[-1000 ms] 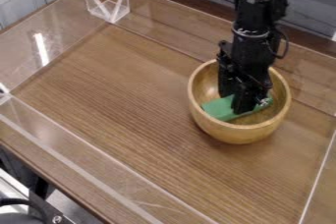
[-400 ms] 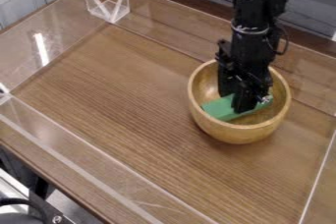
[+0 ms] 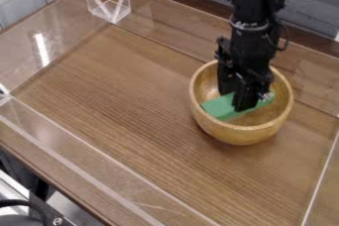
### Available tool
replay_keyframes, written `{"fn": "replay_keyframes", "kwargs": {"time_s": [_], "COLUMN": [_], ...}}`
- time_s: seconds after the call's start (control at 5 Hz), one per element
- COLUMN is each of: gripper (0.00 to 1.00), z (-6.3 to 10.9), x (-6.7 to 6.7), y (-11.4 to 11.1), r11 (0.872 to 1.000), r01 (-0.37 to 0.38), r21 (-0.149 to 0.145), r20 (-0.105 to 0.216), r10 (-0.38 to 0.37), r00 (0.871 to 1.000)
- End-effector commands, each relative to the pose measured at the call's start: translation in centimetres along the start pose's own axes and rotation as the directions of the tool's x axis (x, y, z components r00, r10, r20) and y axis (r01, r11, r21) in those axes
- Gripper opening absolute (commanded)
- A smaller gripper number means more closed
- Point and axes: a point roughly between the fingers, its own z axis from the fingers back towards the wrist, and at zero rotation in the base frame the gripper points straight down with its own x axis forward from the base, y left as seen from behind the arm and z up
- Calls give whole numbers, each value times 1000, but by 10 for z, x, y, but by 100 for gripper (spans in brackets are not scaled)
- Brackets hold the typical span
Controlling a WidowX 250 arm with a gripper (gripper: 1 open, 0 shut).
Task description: Remove the green block from inside the brown bowl and put it on the table
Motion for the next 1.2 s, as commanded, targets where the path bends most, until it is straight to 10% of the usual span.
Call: {"fn": "replay_keyframes", "kwargs": {"time_s": [0.0, 1.0], "gripper": [0, 0], "z": [30, 61], "x": [1, -21], "y": [5, 17], "r11": [1000, 998], "r01": [-15, -63], "r21": [23, 22], "r20": [80, 138], "r10": [13, 60], "r00": [997, 989]}}
